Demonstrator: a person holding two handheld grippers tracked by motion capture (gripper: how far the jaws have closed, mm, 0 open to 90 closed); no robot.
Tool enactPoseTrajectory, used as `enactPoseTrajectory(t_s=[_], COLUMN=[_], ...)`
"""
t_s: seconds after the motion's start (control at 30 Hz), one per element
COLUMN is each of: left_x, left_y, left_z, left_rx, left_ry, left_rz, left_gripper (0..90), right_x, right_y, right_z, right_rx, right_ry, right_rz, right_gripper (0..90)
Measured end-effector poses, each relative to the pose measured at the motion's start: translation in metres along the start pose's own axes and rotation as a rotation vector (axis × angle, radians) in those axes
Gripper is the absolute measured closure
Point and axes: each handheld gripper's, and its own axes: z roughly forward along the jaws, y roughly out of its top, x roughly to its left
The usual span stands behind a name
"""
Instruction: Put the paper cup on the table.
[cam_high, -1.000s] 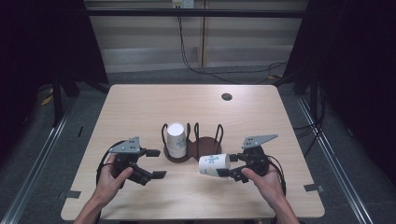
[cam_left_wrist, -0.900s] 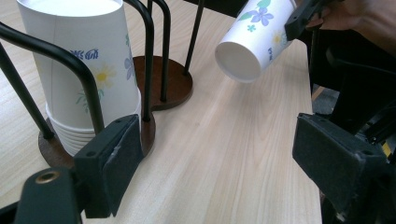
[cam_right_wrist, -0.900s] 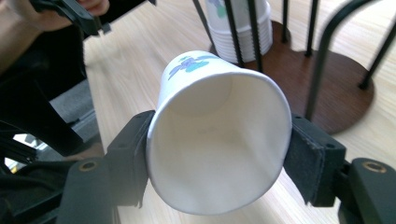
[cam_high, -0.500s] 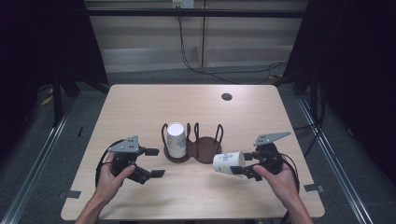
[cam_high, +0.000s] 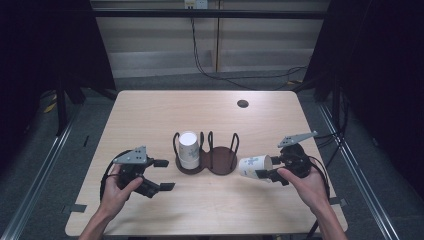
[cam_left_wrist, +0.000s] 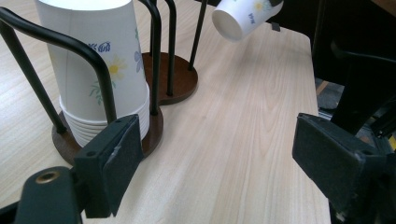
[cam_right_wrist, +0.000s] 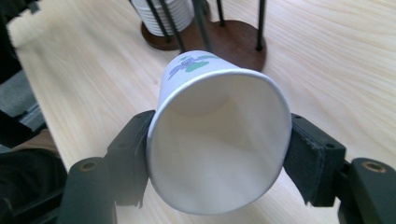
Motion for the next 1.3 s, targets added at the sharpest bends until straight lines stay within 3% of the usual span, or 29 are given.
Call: enactPoseTrajectory(t_s=[0.13,0.43,0.73,1.17,1.3], left_x=[0.002,0.002,0.002,0.003,0.003], left_y=[-0.001,-0.002,-0.003,-0.003,-0.004], left_z=[-0.002,0.0,0.0,-0.001,0.0], left_rx=[-0.003,0.004,0.01,0.011,0.015], left_ry=[0.018,0.009,0.022,0.019,0.016], left_rz=[-0.003,0.0,0.005,0.003,0.003], left_gripper=[16.1,16.2,16.1,16.1,16.1], right_x=[-0.004,-0.012,-0.022,-0.04,-0.044], right_y=[0.007,0.025,0.039,0.054,0.055], right_z=[-0.003,-0.006,0.001,0.019,0.021], right_rx=[0.022,0.111,0.173,0.332,0.342], right_ry=[-0.02,-0.068,-0.103,-0.164,-0.184], right_rz=[0.002,-0.004,-0.001,0.038,0.041], right_gripper=[31.0,30.4,29.6,27.8,26.9])
